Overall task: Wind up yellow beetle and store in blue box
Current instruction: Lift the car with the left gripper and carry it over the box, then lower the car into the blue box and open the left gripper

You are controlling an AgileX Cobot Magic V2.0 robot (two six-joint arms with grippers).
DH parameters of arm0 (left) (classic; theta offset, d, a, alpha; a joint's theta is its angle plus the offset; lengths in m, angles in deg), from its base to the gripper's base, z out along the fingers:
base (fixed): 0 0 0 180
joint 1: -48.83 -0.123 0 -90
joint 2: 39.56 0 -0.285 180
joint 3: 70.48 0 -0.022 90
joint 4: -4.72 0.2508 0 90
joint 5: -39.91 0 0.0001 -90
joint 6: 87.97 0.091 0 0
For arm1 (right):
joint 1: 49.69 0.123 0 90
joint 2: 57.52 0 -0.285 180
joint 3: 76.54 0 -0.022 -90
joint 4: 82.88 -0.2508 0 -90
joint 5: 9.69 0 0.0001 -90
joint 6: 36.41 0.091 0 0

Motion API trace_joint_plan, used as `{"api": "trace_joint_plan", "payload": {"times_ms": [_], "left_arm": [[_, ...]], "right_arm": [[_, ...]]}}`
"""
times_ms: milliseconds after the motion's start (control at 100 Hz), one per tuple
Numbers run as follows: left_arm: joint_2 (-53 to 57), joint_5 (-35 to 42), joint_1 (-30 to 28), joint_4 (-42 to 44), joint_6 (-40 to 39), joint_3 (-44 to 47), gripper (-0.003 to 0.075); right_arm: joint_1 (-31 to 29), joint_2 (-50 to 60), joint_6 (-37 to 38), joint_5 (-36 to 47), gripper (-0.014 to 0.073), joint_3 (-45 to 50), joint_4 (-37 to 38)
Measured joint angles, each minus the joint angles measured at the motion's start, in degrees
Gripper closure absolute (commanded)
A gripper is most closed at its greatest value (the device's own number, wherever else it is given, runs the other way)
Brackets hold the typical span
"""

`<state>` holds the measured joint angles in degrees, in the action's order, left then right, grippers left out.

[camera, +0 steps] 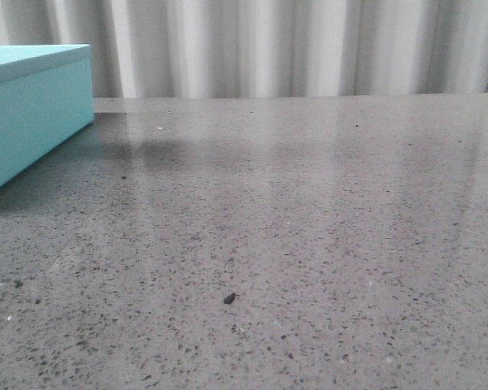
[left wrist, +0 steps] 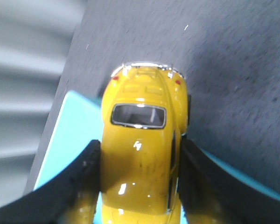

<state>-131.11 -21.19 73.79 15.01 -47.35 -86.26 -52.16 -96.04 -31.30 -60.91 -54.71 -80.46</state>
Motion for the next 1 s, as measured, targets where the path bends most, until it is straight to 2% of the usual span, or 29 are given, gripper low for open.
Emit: {"api": "trace_joint_plan", "payload": {"times_ms": [170, 510, 690, 1000], "left_arm": [[1.5, -4.1, -7.1, -1.1, -1.5, -0.1, 0.0575], [0.0, -6.1, -20.0, -11.8, -1.7, 2.1, 0.0575], [-3.7, -6.2, -22.0, -13.0, -1.7, 3.9, 0.0573], [-11.3, -6.1, -22.3, -14.6, -4.0, 4.0, 0.0572]], "right_arm": [[0.0, 0.0, 0.0, 0.0, 0.0635, 0.0, 0.0], [0.0, 0.0, 0.0, 0.0, 0.0635, 0.0, 0.0], [0.0, 0.0, 0.0, 0.0, 0.0635, 0.0, 0.0], [0.0, 0.0, 0.0, 0.0, 0.0635, 0.0, 0.0]]}}
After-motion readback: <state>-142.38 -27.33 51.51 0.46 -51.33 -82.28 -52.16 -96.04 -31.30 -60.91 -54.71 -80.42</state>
